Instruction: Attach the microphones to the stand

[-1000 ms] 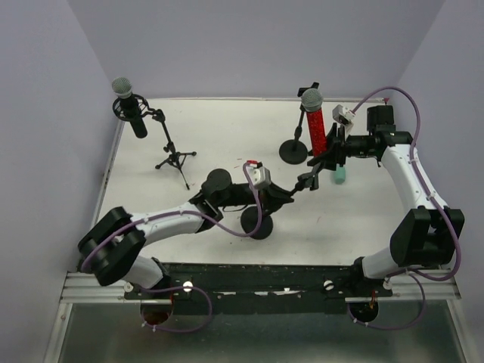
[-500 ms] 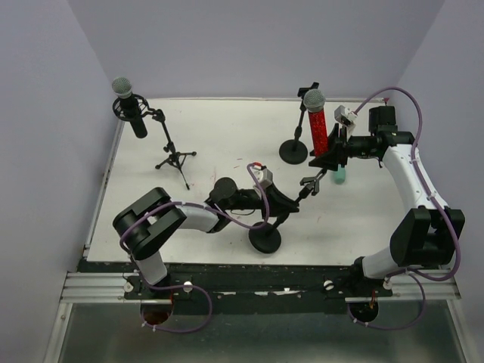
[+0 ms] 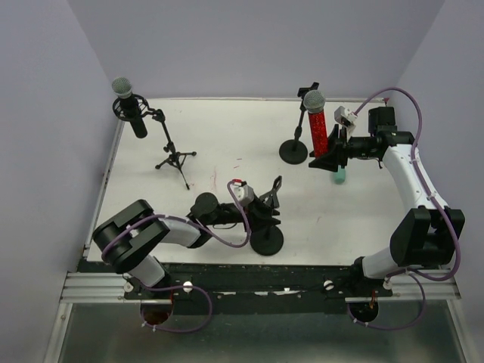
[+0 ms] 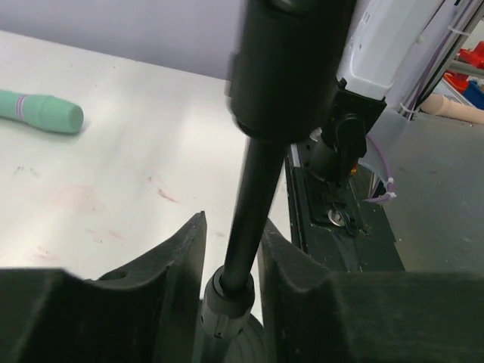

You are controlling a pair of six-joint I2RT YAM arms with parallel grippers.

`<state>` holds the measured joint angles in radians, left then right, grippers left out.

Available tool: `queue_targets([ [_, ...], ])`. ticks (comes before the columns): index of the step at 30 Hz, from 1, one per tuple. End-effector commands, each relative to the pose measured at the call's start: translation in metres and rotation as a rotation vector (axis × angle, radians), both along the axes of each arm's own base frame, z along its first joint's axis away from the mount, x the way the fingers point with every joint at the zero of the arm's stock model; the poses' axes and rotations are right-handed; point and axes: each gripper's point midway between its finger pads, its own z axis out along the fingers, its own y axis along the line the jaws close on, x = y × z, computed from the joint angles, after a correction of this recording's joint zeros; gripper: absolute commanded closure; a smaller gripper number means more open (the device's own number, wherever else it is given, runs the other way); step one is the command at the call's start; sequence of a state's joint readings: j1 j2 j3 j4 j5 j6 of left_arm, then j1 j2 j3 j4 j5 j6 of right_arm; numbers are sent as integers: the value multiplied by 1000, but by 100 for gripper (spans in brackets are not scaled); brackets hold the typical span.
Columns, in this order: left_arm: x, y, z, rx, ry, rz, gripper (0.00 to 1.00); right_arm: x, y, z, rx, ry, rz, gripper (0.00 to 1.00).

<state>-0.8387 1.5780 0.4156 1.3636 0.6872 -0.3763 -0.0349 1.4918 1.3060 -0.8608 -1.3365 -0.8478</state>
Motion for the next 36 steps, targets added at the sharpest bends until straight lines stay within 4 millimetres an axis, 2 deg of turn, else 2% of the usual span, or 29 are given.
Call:
queue_targets([
  [1,6,13,1,40,-43,80,55,-4,2,8,39,-19,24,100],
  [9,18,42,12,118,-25,263,24,-10,1,6,30,-46,37,100],
  [13,16,61,17,174,15,341,18,-12,2,4,34,-48,48,100],
  [16,6,75,22,205,72,408,18,-13,2,4,36,-46,51,100],
  [17,1,77,22,224,99,435,13,-13,2,4,38,-45,52,100],
  [18,0,82,29,219,129,490,2,-12,2,3,38,-45,51,100],
  [23,-18,91,39,296,271,614,2,-13,3,3,47,-35,55,100],
  [26,-25,87,42,312,340,653,2,-13,3,3,48,-33,56,100],
  [28,-28,77,34,340,338,670,2,-13,3,3,50,-33,57,100],
  [31,-13,72,22,336,278,797,2,-14,4,5,51,-38,59,100],
  [33,0,62,31,231,230,849,2,-14,4,6,52,-38,59,100],
  [34,7,62,28,210,200,883,2,-14,4,6,53,-37,59,100],
  [35,13,60,36,163,154,906,2,-14,3,6,54,-35,58,100],
  [36,19,61,35,142,126,941,3,-14,3,6,54,-34,58,100],
])
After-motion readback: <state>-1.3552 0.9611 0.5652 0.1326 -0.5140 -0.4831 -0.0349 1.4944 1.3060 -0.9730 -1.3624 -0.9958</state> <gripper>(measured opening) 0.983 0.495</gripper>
